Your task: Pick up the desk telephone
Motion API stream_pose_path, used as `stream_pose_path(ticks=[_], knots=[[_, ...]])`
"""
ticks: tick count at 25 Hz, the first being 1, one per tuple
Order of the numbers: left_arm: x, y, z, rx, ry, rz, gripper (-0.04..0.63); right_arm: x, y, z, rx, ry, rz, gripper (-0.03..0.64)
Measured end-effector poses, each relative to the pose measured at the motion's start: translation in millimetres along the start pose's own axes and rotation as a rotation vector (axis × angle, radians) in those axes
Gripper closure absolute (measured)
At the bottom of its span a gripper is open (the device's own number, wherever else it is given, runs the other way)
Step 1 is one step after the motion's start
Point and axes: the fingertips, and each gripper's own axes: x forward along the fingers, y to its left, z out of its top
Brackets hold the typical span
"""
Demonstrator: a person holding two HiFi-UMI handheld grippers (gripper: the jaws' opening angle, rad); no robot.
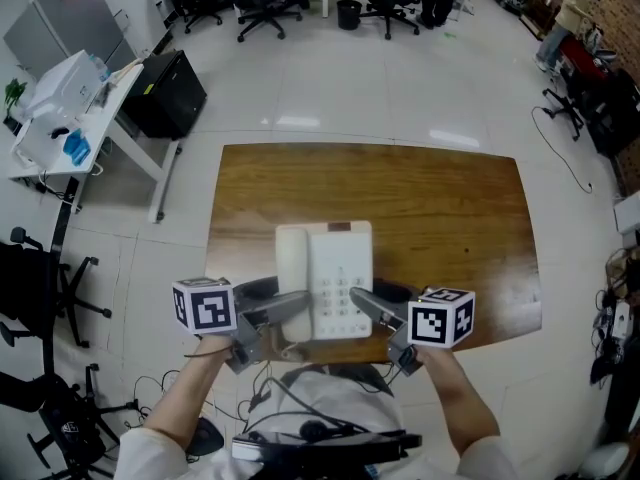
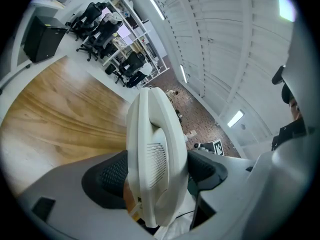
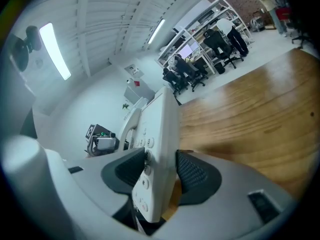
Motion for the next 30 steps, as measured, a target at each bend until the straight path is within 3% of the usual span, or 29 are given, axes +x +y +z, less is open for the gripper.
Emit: stream_pose_path(ticks=[16, 30], knots=[[-38.0, -93.6, 27.3, 0.047, -0.028, -0.049, 0.23, -55.7, 84.5, 43.1, -0.106, -0.131, 0.035, 0.413], [-65.9, -150.5, 38.5, 0.162, -0.038, -0.055, 0.23, -85.7, 132.4, 52.0, -0.164, -0.207, 0.041, 0.414]])
